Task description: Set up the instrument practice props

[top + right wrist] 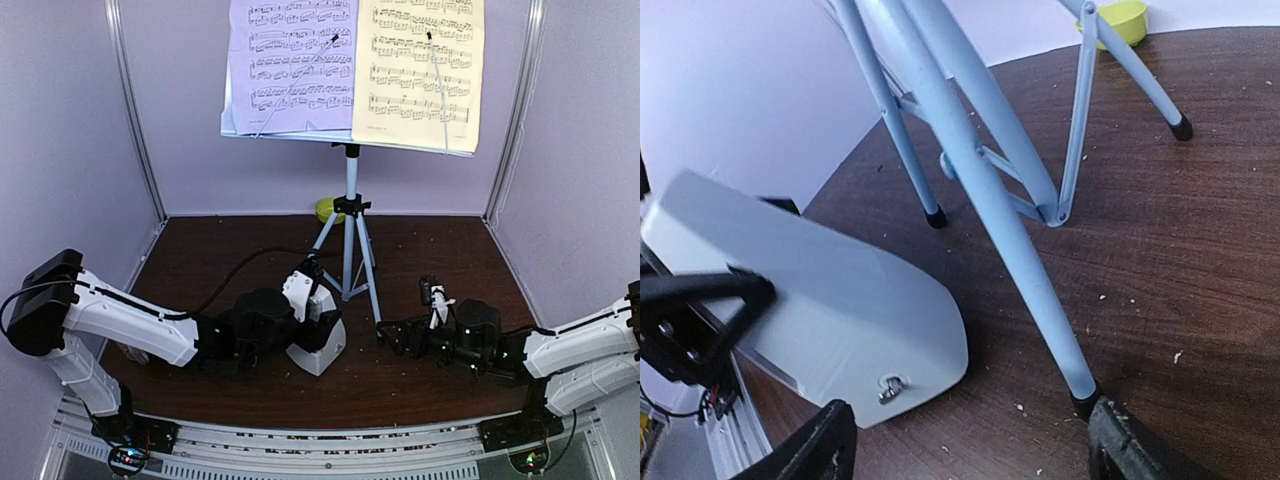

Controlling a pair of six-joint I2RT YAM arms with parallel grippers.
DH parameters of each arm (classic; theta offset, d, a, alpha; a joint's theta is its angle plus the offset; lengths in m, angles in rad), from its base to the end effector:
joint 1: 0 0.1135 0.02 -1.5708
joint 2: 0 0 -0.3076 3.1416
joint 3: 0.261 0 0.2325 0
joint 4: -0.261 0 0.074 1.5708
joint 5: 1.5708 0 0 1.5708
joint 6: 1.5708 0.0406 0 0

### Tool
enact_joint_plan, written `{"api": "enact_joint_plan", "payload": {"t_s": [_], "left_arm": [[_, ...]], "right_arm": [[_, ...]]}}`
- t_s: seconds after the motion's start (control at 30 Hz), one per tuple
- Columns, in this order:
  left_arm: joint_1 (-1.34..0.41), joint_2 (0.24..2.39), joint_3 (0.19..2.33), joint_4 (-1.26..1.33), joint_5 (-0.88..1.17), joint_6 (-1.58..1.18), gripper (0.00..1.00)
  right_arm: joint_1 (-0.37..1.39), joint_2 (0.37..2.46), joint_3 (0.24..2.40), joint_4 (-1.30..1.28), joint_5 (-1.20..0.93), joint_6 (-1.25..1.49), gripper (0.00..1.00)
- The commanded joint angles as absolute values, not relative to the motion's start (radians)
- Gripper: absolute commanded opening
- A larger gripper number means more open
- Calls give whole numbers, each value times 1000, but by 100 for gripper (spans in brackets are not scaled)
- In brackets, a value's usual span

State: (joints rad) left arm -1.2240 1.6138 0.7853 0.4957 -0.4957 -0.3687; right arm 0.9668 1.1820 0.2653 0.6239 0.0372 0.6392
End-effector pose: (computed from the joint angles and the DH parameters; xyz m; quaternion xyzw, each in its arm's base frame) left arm 0.1313 -0.3066 0.2600 0.1979 0.7775 -0.2623 0.5362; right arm 0.1133 0.1616 0.2233 -0.1199 0.7936 0.4186 0.4249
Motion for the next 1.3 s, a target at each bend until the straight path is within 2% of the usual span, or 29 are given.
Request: {"api": "enact_joint_plan", "payload": {"t_s": [0.0,0.27,0.5,0.97,1.27], "left_arm": [[-1246,1524,799,643,-649,-314,22],[-1277,1491,811,704,-715,-225,18],[-1284,1482,809,744,-706,-190,17],[-1288,1450,785,775,-691,-176,15],[-1288,1448,778,784,-666,-175,14]], "right_arm": [[1010,1259,321,689,77,668,76],[1043,1433,403,859,30,730,60],[1065,1534,484,898,3,760,56],[1092,1621,522,893,7,767,41],[1091,1618,532,909,17,762,23]]}}
